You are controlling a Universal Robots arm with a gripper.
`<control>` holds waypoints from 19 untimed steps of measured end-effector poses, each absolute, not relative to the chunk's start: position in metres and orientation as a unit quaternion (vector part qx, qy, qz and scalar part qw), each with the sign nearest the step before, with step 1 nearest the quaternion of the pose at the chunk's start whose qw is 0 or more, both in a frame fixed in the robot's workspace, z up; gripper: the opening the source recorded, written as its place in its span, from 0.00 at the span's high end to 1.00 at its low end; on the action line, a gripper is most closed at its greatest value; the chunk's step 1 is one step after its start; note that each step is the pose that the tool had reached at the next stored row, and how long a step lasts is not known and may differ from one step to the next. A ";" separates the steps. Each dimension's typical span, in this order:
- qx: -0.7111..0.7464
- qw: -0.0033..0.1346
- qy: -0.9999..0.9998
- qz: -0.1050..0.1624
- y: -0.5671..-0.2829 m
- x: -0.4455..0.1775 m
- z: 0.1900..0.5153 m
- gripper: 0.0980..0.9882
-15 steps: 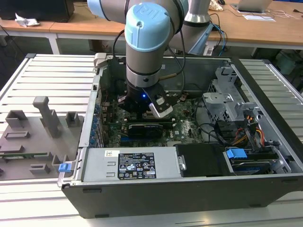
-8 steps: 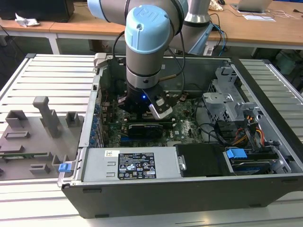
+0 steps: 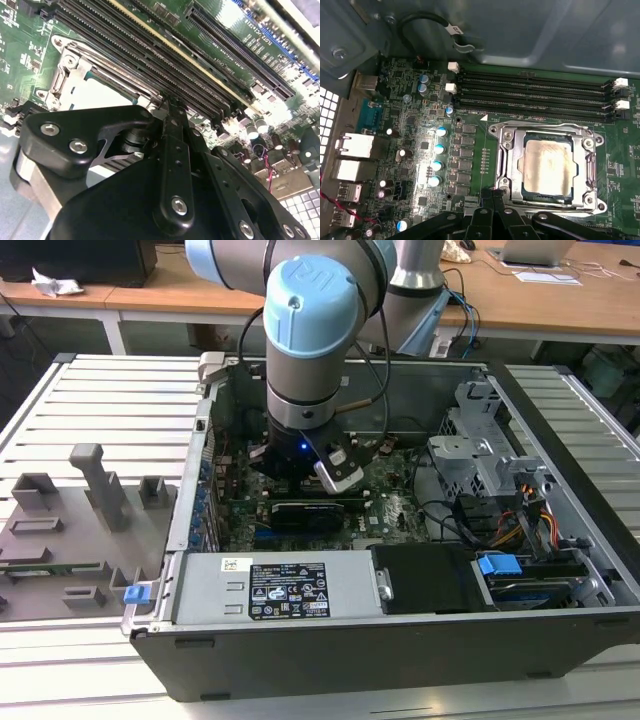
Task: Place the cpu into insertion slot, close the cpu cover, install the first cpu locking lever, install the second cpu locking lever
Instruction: 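Install the second cpu locking lever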
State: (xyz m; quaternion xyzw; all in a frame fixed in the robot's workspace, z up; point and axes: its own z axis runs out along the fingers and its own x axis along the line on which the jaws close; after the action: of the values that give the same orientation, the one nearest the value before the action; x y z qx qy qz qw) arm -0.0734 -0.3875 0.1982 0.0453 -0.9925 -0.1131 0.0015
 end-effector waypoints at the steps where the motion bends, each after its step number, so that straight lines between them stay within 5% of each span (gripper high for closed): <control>1: 0.045 0.001 -0.993 -0.113 -0.388 -0.073 0.198 0.99; 19: 0.045 0.001 -0.993 -0.113 -0.389 -0.074 0.222 0.99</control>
State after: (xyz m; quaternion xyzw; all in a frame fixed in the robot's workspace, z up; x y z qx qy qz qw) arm -0.0735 -0.3892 0.2217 0.0453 -0.9925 -0.1135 0.0013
